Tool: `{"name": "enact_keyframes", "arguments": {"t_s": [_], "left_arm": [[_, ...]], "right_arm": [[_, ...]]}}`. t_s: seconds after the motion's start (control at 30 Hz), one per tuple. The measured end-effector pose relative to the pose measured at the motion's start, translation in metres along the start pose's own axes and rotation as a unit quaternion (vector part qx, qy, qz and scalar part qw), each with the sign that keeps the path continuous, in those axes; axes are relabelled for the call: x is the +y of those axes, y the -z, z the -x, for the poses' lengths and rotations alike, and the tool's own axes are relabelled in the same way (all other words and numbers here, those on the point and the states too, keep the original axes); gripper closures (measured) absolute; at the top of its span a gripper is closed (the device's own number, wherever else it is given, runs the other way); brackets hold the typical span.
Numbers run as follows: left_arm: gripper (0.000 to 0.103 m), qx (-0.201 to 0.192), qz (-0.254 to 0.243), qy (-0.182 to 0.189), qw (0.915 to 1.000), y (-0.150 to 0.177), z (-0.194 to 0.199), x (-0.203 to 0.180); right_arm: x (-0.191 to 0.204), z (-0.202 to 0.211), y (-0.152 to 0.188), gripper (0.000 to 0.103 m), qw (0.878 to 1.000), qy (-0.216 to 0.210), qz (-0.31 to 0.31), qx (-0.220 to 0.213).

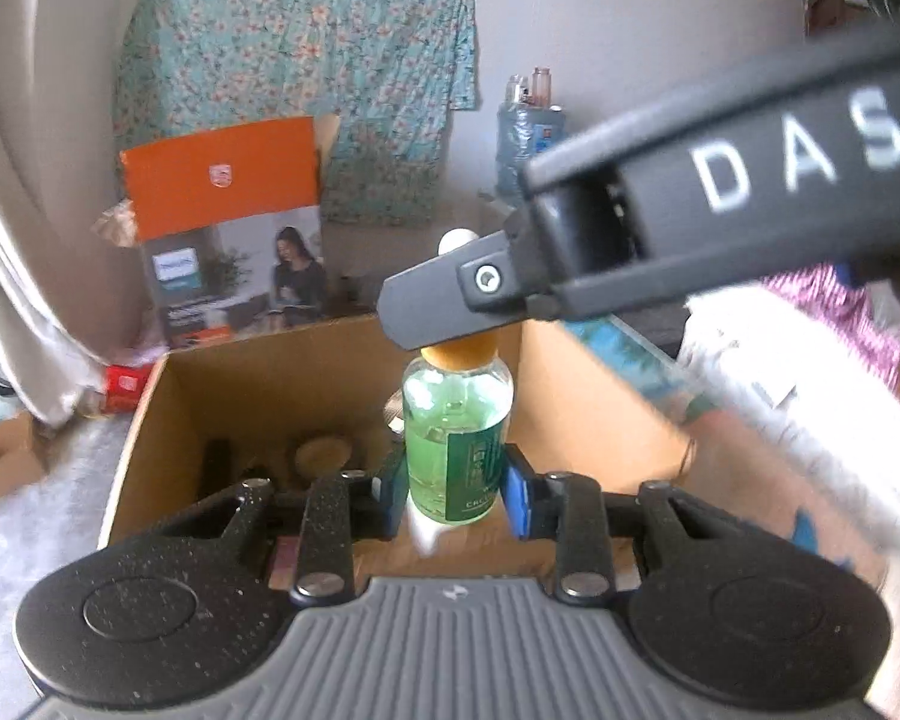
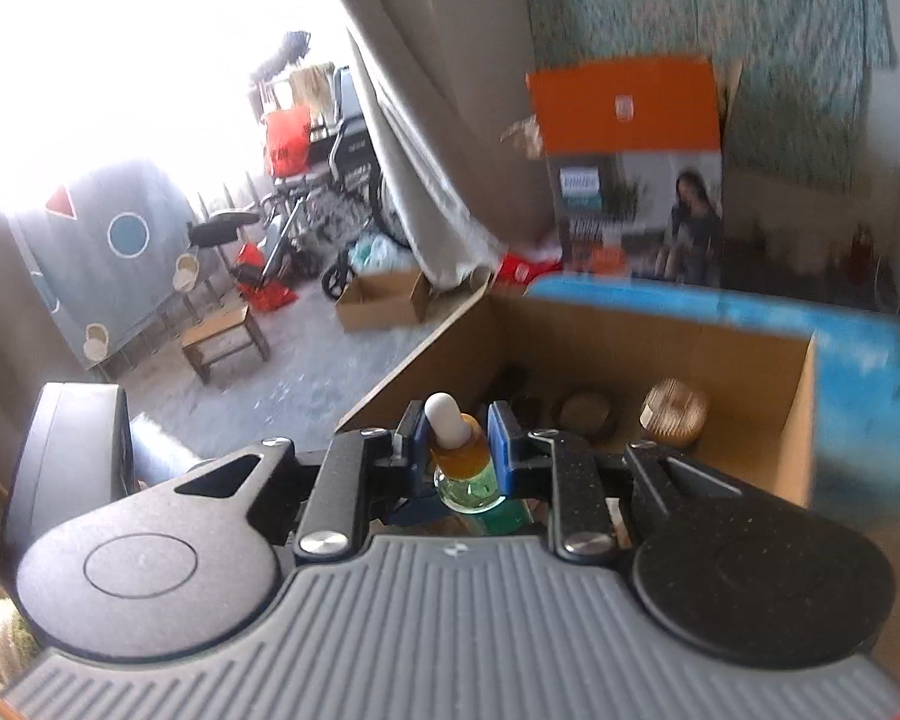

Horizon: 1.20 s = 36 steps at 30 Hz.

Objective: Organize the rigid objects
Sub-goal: 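Lift the dropper bottle with the right gripper and lower it into the box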

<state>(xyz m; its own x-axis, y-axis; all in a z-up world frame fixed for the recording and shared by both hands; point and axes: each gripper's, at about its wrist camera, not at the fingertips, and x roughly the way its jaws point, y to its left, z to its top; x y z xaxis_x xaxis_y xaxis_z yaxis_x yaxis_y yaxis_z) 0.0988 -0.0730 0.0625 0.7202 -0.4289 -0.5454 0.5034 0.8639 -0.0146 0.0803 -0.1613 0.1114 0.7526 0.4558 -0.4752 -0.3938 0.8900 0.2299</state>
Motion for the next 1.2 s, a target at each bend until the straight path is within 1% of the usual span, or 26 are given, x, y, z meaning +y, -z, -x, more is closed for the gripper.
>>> {"name": "enact_keyframes", "arguments": {"t_s": [0.07, 0.13, 0.27, 0.43, 0.57, 0.63, 0.7, 0.77, 0.83, 0.87, 0.93, 1.03, 1.2], "left_arm": [[0.07, 0.015, 0.013, 0.021, 0.9996, -0.014, -0.02, 0.003], [0.07, 0.034, 0.029, 0.041, 0.9981, -0.024, -0.044, 0.005], [0.07, 0.089, 0.049, 0.061, 0.993, -0.032, -0.094, 0.013], [0.07, 0.149, 0.073, 0.073, 0.9835, -0.026, -0.137, 0.017], [0.07, 0.183, 0.098, 0.084, 0.9745, -0.022, -0.153, 0.024], [0.067, 0.183, 0.108, 0.089, 0.9732, -0.023, -0.149, 0.027], [0.062, 0.18, 0.108, 0.082, 0.9742, -0.024, -0.148, 0.029], [0.062, 0.184, 0.112, 0.08, 0.9733, -0.025, -0.149, 0.031], [0.062, 0.185, 0.118, 0.088, 0.9716, -0.025, -0.149, 0.032], [0.061, 0.183, 0.119, 0.09, 0.9718, -0.025, -0.148, 0.031], [0.06, 0.181, 0.113, 0.086, 0.9732, -0.027, -0.15, 0.029], [0.057, 0.177, 0.111, 0.084, 0.9742, -0.028, -0.15, 0.027], [0.044, 0.16, 0.095, 0.076, 0.9797, -0.028, -0.142, 0.021]], "right_arm": [[-0.013, -0.003, -0.018, 0.083, 1.0, 0.01, 0.002, -0.002], [-0.033, -0.012, -0.032, 0.083, 1.0, 0.016, -0.008, 0.007], [-0.08, -0.042, -0.048, 0.084, 0.998, 0.025, -0.039, 0.039], [-0.128, -0.086, -0.041, 0.084, 0.994, 0.033, -0.07, 0.079], [-0.144, -0.107, -0.028, 0.084, 0.992, 0.034, -0.078, 0.092], [-0.151, -0.114, -0.024, 0.084, 0.991, 0.032, -0.083, 0.097], [-0.155, -0.121, -0.02, 0.084, 0.99, 0.034, -0.086, 0.105], [-0.158, -0.129, -0.016, 0.084, 0.989, 0.036, -0.084, 0.113], [-0.161, -0.134, -0.012, 0.084, 0.988, 0.042, -0.082, 0.121], [-0.162, -0.137, -0.012, 0.086, 0.988, 0.044, -0.079, 0.123], [-0.162, -0.14, -0.011, 0.087, 0.988, 0.049, -0.072, 0.126], [-0.159, -0.142, -0.012, 0.085, 0.988, 0.05, -0.066, 0.13], [-0.155, -0.136, -0.017, 0.085, 0.989, 0.052, -0.068, 0.121]]}}
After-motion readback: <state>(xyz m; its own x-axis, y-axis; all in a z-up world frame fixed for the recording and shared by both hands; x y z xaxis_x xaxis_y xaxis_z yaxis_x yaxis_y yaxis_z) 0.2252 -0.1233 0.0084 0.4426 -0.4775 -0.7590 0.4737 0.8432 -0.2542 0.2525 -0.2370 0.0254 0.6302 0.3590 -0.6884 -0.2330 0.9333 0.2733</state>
